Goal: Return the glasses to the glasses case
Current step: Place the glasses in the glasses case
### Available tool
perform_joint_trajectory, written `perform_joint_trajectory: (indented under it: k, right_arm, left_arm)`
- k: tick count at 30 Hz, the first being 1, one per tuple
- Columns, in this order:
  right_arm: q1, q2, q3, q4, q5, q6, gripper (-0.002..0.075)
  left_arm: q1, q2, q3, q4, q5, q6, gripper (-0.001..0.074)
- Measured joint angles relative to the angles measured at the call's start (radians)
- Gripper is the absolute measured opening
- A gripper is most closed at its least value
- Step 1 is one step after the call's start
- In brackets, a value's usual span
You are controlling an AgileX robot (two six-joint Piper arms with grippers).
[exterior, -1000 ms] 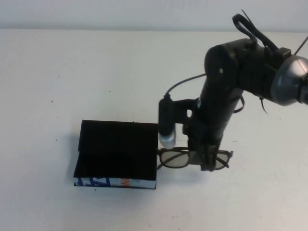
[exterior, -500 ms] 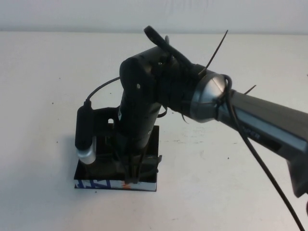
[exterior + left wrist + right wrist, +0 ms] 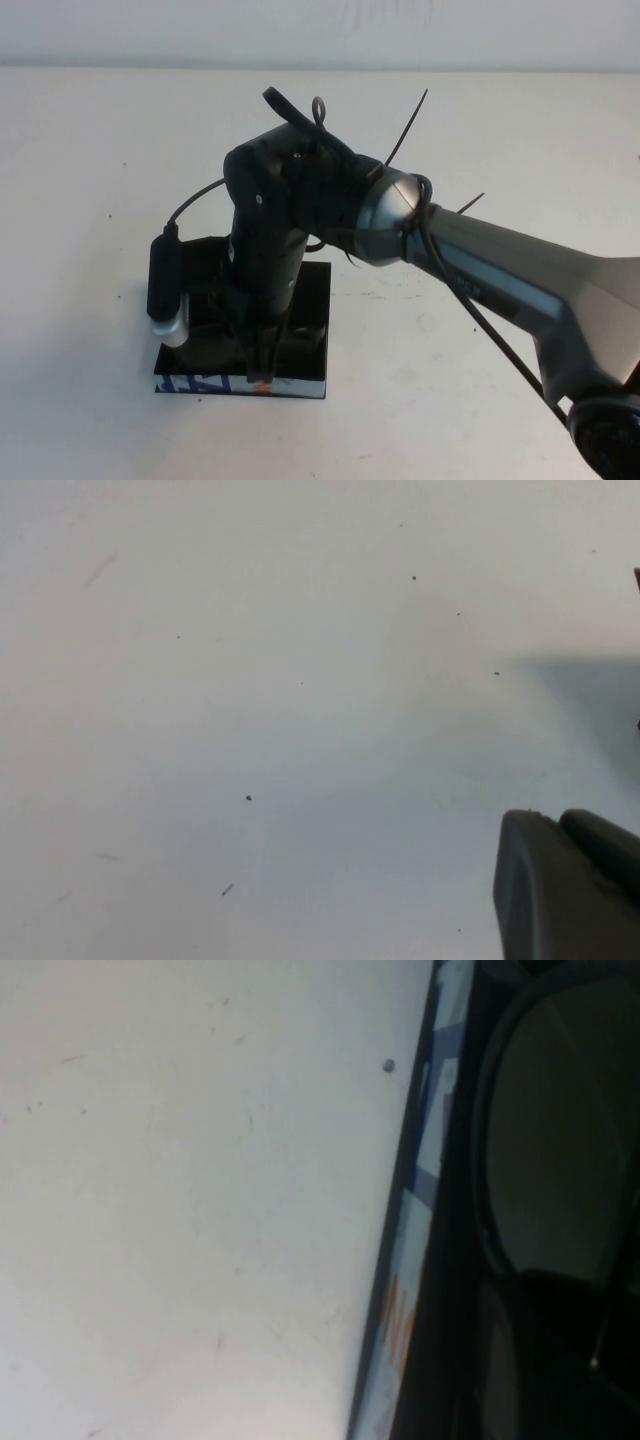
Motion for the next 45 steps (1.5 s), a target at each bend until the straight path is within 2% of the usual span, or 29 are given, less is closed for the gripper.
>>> perform_joint_trajectory:
  k: [9, 27, 30, 34, 36, 45]
  right_arm:
    - [-0.009, 0.037, -0.008, 0.0, 0.0, 0.061, 0.0053]
    - [-0.016, 0.054, -0.009, 0.01, 0.0, 0.074, 0.0056]
    - [-0.018, 0.058, -0.009, 0.014, 0.0, 0.088, 0.0101]
    - [-0.018, 0.058, -0.013, 0.014, 0.0, 0.099, 0.0243]
    - [-0.019, 0.058, -0.026, 0.014, 0.0, 0.099, 0.0283]
    - [-0.02, -0.009, -0.071, -0.006, 0.002, 0.187, 0.0308]
  left_arm:
    - [0.0, 0.0, 0.0, 0.0, 0.0, 0.0, -0.0001]
    - [0.0, 0.0, 0.0, 0.0, 0.0, 0.0, -0.0001]
    - [0.0, 0.0, 0.0, 0.0, 0.0, 0.0, -0.0001]
    - [0.0, 0.0, 0.0, 0.0, 0.0, 0.0, -0.0001]
    - [0.0, 0.0, 0.0, 0.0, 0.0, 0.0, -0.0001]
    - [0.0, 0.0, 0.0, 0.0, 0.0, 0.0, -0.0001]
